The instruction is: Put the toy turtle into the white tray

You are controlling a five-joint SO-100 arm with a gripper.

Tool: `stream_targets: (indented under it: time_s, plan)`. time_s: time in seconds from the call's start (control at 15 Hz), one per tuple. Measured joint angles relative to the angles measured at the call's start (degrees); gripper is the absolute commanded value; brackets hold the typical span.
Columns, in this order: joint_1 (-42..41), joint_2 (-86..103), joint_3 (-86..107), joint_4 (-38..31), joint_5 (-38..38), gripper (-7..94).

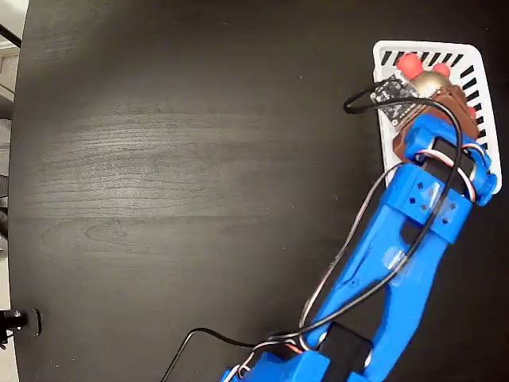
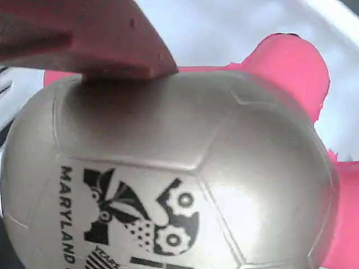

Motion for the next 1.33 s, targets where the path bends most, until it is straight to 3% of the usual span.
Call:
stream_targets:
  time_s: [0.2,0.47,0.67,0.8,1.2,1.33]
  plan:
    - [1.32,-1.05,6.06,-4.13,-0.79,0]
    - [1.85,-2.72,6.77,-4.66,-1.05,4]
    - [1.85,-2.81,6.77,-4.66,-1.05,44]
    - [1.67,-2.81,6.77,-4.66,-1.05,59]
    - [1.76,-2.81,7.03,-4.66,-1.05,57]
    - [1.85,-2.81,7.47,-4.66,-0.88,41]
